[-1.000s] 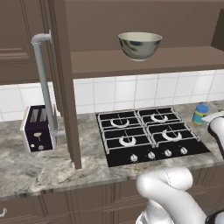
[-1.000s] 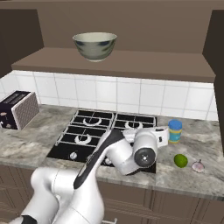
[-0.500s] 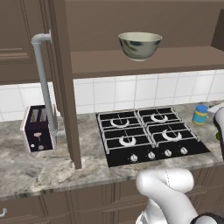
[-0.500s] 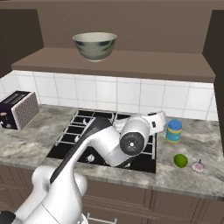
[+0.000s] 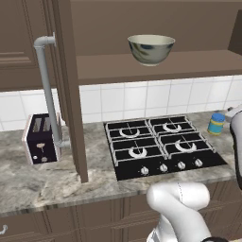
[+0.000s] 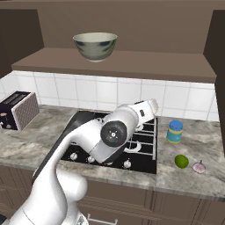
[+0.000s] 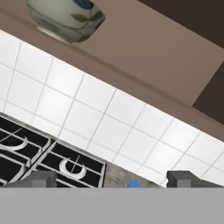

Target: Open the cabinet. Place the bowl and condiment on the counter. Then place the lime and garlic on the cutting board.

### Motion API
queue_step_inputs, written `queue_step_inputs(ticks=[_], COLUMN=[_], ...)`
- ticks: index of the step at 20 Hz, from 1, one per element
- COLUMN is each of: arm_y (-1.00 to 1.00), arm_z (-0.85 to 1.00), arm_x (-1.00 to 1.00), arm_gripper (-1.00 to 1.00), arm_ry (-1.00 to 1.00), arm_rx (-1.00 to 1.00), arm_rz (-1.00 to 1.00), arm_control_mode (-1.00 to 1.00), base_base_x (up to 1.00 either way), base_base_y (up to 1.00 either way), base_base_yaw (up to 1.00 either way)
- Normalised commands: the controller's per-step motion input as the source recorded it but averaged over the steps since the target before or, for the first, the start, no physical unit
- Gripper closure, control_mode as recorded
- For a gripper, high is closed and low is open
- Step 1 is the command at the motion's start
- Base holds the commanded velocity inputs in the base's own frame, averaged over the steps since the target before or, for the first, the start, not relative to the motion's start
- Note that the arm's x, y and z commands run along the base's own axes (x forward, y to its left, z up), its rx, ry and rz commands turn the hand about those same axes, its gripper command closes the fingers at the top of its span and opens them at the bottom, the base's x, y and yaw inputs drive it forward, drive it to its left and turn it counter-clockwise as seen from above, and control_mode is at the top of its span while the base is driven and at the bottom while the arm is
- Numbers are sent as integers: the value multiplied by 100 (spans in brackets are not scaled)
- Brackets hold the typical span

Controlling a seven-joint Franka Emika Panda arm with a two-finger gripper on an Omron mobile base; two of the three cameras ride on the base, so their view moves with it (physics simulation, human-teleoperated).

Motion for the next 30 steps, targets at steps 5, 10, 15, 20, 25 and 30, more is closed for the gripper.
queue_step_inputs(ticks=[5,10,15,20,25,30], arm_y=[26,26,29,25,33,31], arm_z=[42,53,61,49,44,22], arm_x=[-15,-6,-10,-9,-1,0], arm_gripper=[-100,-100,-100,-100,-100,-100], arm_ry=[2,4,4,0,0,0], arm_rx=[-9,-8,-14,-12,-17,-21], arm_rz=[0,5,8,7,25,31], arm_control_mode=[-100,-100,-100,-100,-100,-100], base_base_x=[0,0,0,0,0,0], base_base_y=[0,0,0,0,0,0], base_base_yaw=[0,0,0,0,0,0])
